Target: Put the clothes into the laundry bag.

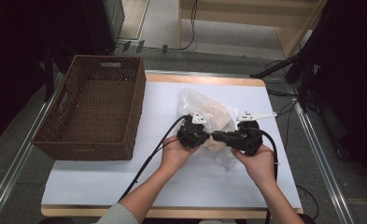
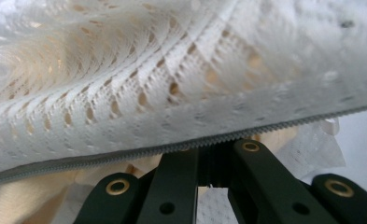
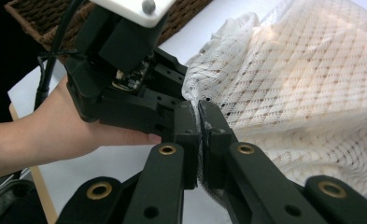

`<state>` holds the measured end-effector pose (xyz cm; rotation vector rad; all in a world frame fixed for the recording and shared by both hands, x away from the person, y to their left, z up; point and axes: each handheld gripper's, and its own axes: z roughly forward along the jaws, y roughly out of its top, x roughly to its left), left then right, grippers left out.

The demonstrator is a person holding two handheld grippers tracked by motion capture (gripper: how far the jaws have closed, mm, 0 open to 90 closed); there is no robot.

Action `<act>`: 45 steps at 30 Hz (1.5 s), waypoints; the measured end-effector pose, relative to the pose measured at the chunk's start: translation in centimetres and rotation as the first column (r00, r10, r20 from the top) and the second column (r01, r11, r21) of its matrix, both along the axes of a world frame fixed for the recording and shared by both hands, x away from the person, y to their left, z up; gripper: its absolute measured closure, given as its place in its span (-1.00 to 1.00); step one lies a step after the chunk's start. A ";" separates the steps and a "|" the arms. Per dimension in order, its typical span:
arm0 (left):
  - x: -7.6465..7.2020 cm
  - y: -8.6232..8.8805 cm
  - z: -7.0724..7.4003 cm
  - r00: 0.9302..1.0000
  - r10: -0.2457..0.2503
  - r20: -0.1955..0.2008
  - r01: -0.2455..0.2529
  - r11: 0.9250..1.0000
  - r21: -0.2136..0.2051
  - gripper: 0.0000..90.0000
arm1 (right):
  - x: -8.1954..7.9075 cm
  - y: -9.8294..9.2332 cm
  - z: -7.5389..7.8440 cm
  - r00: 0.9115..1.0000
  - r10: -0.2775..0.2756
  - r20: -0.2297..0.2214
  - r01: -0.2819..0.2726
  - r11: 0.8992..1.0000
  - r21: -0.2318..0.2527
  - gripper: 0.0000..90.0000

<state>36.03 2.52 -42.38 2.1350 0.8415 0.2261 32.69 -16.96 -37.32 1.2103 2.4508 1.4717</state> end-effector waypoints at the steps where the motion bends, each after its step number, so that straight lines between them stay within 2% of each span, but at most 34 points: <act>1: 0.0 0.0 0.0 1.000 0.003 0.001 -0.003 1.000 -0.004 1.00 | -0.1 0.0 0.1 1.000 0.000 -0.004 0.000 1.000 0.004 0.96; 6: 0.5 -0.1 0.3 1.000 0.011 -0.001 -0.011 1.000 -0.014 1.00 | 0.2 -0.3 0.2 1.000 -0.021 0.015 0.021 1.000 0.003 0.96; 9: 1.3 -0.8 0.9 1.000 0.010 0.004 -0.010 1.000 0.009 1.00 | 1.1 -1.1 -0.2 0.998 -0.061 0.006 0.061 0.998 -0.001 0.96; 12: 2.1 -1.2 1.2 1.000 0.019 -0.001 -0.019 1.000 -0.007 1.00 | 1.6 -1.7 -0.4 0.996 -0.088 0.007 0.088 0.996 -0.004 0.96; 14: 2.3 -1.4 1.3 1.000 0.016 0.002 -0.016 1.000 0.000 1.00 | 1.8 -1.9 -0.5 0.995 -0.096 0.005 0.096 0.995 0.001 0.96; 15: 2.8 -1.8 1.3 1.000 0.014 0.000 -0.014 1.000 0.014 1.00 | 2.1 -2.3 -0.7 0.994 -0.108 0.000 0.108 0.994 0.002 0.96; 19: 4.0 -2.2 0.8 0.999 0.038 -0.005 -0.037 0.999 0.029 1.00 | 2.5 -2.7 -1.1 0.992 -0.122 -0.016 0.122 0.993 -0.003 0.96; 24: 4.8 -2.3 0.1 0.998 0.057 -0.019 -0.057 0.998 0.024 1.00 | 2.9 -2.9 -1.4 0.991 -0.131 -0.032 0.131 0.991 -0.007 0.96; 29: 6.3 -1.9 -1.0 0.993 0.117 -0.035 -0.115 0.992 0.053 1.00 | 3.2 -2.9 -2.0 0.989 -0.136 -0.048 0.135 0.991 -0.024 0.96; 32: 7.0 -1.7 -1.4 0.990 0.126 -0.058 -0.123 0.991 0.052 1.00 | 3.3 -2.6 -2.3 0.990 -0.134 -0.051 0.132 0.991 -0.036 0.96; 36: 7.0 -1.5 -1.3 0.991 0.115 -0.070 -0.111 0.992 0.057 1.00 | 3.3 -2.4 -2.5 0.990 -0.130 -0.058 0.128 0.991 -0.040 0.96; 37: 6.9 -1.2 -1.0 0.989 0.113 -0.097 -0.110 0.993 0.034 1.00 | 3.2 -2.2 -2.5 0.991 -0.126 -0.056 0.123 0.991 -0.044 0.96; 40: 6.5 -1.1 -0.6 0.991 0.099 -0.095 -0.097 0.995 0.025 1.00 | 3.2 -2.1 -2.5 0.991 -0.120 -0.051 0.118 0.992 -0.048 0.96; 41: 6.1 -0.8 -0.2 0.993 0.080 -0.083 -0.077 0.996 0.034 1.00 | 3.1 -2.0 -2.5 0.991 -0.121 -0.050 0.118 0.992 -0.049 0.96; 45: 5.1 -0.1 0.4 0.994 0.055 -0.095 -0.054 0.998 0.010 0.96 | 3.1 -2.1 -2.5 0.992 -0.120 -0.048 0.118 0.992 -0.047 0.96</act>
